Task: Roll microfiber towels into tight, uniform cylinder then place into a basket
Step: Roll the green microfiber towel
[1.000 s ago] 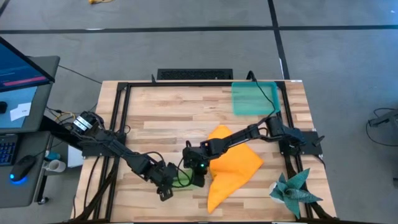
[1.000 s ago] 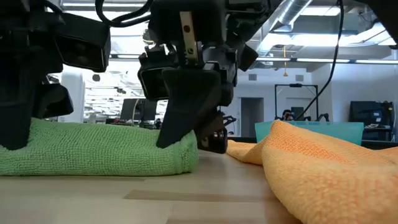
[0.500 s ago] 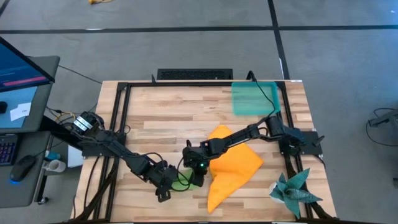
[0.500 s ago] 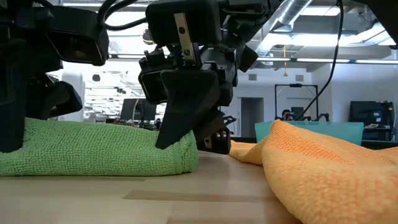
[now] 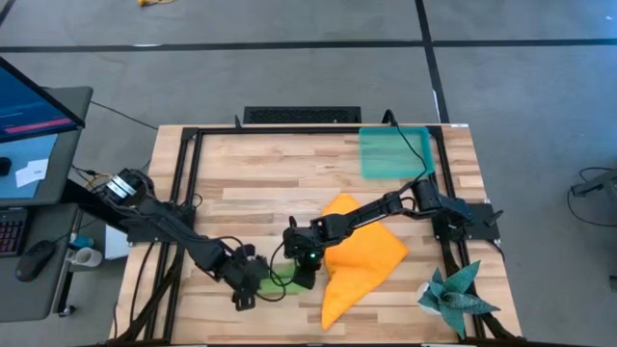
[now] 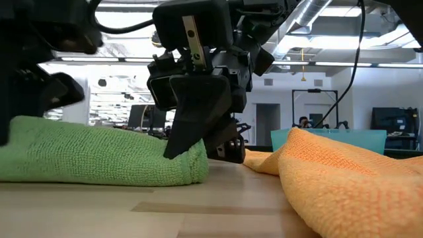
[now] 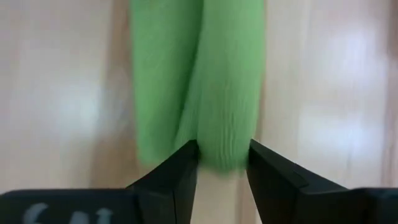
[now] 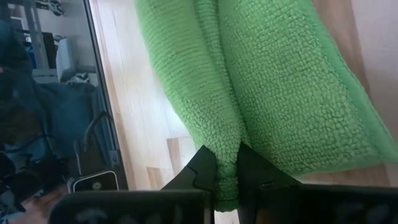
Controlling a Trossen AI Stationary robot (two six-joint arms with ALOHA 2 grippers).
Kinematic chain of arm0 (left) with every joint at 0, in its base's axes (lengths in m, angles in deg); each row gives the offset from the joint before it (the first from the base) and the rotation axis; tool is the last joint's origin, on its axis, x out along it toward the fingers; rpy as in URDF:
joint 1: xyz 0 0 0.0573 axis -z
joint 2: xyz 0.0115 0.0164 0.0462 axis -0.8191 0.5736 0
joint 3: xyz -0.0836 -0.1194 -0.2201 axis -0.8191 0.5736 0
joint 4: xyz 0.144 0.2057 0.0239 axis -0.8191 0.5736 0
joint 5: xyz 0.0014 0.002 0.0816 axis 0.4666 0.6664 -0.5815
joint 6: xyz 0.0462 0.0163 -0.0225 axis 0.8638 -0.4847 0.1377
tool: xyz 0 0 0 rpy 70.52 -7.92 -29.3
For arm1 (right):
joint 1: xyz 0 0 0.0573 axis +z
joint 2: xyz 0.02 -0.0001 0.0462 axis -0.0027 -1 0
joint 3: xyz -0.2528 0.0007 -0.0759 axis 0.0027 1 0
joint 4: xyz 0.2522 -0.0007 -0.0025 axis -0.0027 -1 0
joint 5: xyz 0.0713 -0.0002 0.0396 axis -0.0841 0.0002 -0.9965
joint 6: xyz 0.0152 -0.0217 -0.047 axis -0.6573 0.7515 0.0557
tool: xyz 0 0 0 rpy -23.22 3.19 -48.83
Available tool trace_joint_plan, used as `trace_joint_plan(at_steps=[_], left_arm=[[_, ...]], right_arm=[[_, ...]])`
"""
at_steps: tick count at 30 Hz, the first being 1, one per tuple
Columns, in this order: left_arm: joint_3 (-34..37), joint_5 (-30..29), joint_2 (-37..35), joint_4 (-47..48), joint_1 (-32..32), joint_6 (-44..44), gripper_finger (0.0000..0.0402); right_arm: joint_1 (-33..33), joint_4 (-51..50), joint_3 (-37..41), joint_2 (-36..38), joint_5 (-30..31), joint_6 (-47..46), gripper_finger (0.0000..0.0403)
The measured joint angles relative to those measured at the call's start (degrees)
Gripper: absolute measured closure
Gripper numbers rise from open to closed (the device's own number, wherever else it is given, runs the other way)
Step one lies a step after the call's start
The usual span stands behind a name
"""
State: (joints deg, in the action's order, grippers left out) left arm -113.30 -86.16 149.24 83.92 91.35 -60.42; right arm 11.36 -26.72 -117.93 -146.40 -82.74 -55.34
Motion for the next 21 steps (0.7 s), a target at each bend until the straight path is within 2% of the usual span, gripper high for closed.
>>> trace_joint_plan(at_steps=[5, 9, 12, 17, 21], left_arm=[[0.0, -3.5, -4.5, 7.2, 1.6, -3.3, 0.0279], [0.0, -7.0, -6.8, 7.6, 4.3, -4.2, 0.0279], [0.0, -11.3, -7.0, 1.4, 7.6, 2.2, 0.0279], [-0.2, -19.9, -5.2, -14.9, 11.6, 15.6, 0.0279], [-0.2, -20.0, -1.3, -19.8, 10.7, 20.2, 0.0279]], right_arm=[[0.0, -0.1, 0.0, 0.0, 0.0, 0.0, 0.0358], [0.0, 0.0, 0.0, 0.0, 0.0, 0.0, 0.0358], [-0.1, 0.1, 0.0, 0.0, 0.0, 0.0, 0.0358], [-0.1, 0.1, 0.0, 0.0, 0.0, -0.2, 0.0358], [-0.1, 0.3, 0.0, 0.0, 0.0, -0.3, 0.0358]])
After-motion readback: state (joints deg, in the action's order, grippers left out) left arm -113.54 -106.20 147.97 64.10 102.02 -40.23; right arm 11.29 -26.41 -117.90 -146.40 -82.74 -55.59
